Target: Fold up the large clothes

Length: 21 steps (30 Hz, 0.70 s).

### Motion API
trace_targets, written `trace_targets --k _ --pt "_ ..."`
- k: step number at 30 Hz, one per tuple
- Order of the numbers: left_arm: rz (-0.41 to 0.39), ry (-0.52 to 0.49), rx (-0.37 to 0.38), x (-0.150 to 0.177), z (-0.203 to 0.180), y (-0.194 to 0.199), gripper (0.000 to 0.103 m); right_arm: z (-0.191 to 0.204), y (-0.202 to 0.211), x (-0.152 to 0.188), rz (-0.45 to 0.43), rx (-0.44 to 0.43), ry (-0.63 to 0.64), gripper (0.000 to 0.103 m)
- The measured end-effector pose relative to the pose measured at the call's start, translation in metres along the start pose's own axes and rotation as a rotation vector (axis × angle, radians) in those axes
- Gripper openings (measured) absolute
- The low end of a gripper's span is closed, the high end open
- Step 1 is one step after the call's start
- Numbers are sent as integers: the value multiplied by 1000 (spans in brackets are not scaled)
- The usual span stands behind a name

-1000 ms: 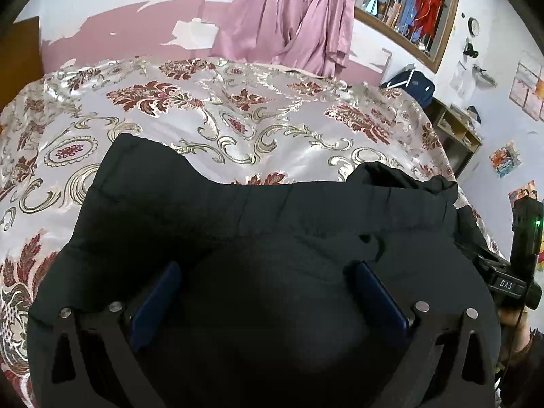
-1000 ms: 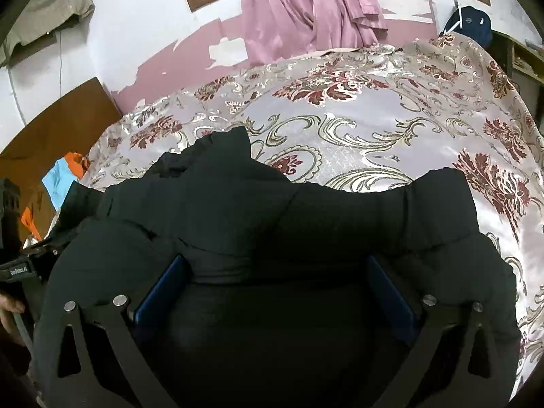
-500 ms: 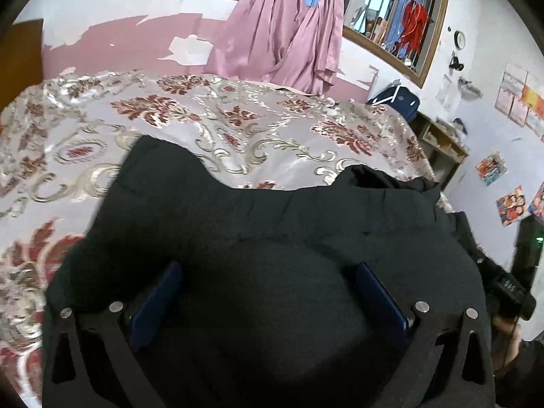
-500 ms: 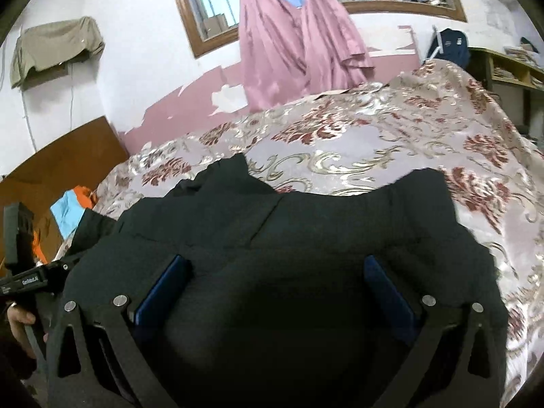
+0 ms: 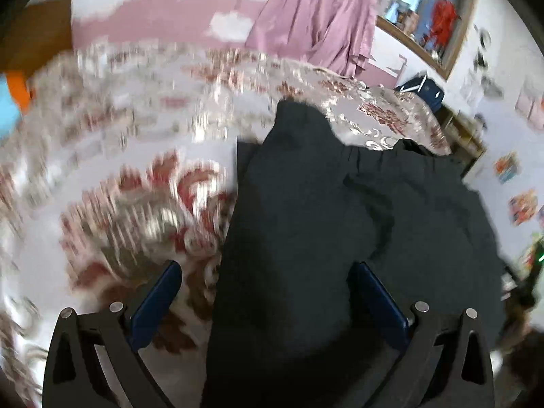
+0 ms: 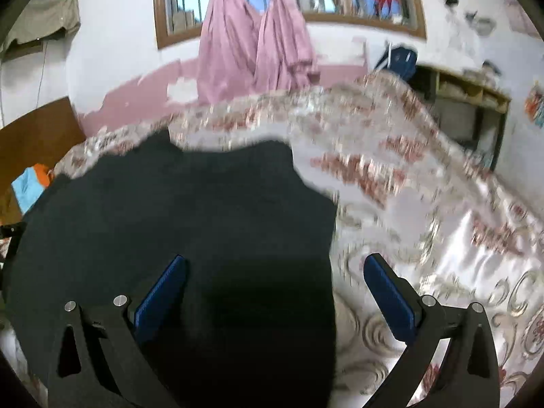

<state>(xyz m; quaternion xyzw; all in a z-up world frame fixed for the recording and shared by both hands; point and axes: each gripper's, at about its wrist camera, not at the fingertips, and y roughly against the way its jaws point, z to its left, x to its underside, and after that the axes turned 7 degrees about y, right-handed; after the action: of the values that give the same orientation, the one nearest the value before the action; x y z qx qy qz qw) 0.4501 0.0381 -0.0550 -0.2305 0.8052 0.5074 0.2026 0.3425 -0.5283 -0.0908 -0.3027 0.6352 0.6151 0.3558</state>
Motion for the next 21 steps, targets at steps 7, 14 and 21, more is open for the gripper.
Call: trace_targets --k 7,14,21 --pt "64 70 66 -8 8 -15 103 -14 -17 7 34 -30 -90 102" --pt "109 26 118 -8 0 -27 103 -45 -52 29 126 -290 -300 102" --pt "170 25 178 -7 -5 -34 103 -41 -54 36 121 -324 -323 102"
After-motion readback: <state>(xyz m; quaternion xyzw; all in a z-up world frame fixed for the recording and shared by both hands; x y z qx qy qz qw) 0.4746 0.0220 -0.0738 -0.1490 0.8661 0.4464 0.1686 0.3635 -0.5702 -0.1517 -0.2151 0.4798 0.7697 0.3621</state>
